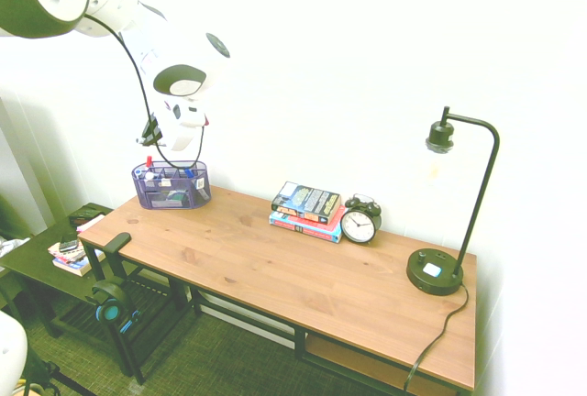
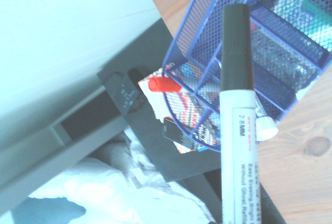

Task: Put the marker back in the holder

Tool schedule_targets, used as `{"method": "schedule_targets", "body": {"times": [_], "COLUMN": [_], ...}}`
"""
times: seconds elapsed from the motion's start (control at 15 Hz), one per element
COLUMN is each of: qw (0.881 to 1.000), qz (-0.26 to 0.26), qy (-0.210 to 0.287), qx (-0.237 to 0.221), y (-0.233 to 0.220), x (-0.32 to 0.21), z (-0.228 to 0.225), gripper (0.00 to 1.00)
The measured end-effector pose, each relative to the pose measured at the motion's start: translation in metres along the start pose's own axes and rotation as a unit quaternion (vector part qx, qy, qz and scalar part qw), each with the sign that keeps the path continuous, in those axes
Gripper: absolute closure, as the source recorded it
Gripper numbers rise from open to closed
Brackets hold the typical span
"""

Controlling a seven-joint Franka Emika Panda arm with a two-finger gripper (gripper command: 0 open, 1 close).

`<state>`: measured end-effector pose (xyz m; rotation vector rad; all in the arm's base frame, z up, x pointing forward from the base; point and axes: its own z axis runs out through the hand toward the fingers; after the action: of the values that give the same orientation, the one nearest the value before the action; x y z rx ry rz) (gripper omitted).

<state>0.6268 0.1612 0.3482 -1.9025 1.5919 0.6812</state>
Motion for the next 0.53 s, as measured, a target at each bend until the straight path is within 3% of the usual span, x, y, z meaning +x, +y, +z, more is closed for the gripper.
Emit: {"method": "schedule_targets", "body": {"times": [0.2, 0.53], "qw": [0.998, 0.995], "qz": [0.063, 0.088], "qy": [-0.016, -0.032], "qx": [0.01, -0.017], "y": [-0.009, -0.005], "x": [0.027, 0.025], "z": [-0.011, 0.028], "gripper": [1.0, 1.0]}}
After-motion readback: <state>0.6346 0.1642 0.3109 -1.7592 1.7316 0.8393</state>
